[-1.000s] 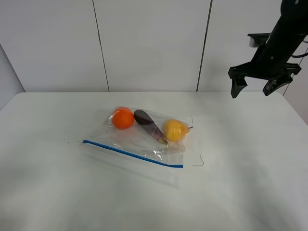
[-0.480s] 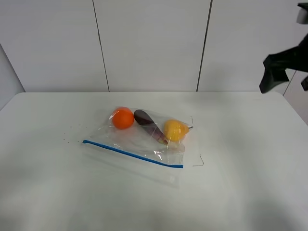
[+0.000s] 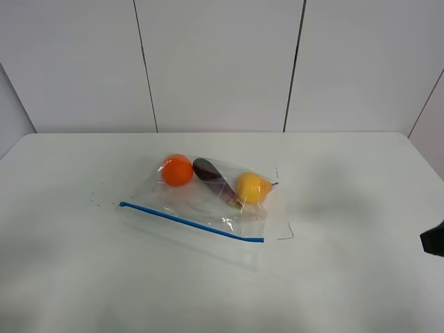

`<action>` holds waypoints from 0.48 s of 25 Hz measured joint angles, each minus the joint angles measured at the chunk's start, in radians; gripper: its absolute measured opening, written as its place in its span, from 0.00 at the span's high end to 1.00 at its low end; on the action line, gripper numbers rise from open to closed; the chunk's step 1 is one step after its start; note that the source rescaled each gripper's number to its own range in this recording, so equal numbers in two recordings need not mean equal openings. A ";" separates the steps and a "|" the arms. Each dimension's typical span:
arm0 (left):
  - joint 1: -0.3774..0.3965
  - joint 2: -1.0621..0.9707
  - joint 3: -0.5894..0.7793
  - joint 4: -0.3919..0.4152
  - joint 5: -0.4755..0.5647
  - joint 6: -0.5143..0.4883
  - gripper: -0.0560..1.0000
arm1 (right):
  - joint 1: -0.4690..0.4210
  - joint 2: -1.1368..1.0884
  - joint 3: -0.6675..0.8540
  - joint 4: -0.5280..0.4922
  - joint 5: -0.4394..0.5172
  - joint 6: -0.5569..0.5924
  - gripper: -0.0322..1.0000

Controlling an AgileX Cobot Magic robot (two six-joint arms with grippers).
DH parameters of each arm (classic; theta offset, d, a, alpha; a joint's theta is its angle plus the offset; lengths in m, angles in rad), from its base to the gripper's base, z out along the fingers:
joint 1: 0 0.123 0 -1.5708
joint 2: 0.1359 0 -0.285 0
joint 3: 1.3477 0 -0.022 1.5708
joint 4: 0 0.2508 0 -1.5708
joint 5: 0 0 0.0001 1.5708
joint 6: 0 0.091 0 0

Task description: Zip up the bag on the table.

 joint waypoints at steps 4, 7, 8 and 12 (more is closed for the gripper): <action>0.000 0.000 0.000 0.000 0.000 0.000 0.00 | 0.000 -0.238 0.093 0.002 -0.040 0.000 0.06; 0.000 0.000 0.000 0.000 0.000 0.000 0.00 | 0.000 -0.371 0.136 0.002 -0.044 0.005 0.06; 0.000 0.000 0.000 0.000 0.000 0.000 0.00 | 0.000 -0.406 0.140 0.002 -0.044 0.007 0.06; 0.000 0.000 0.000 0.000 0.000 0.000 0.00 | 0.000 -0.481 0.140 0.002 -0.047 0.008 0.06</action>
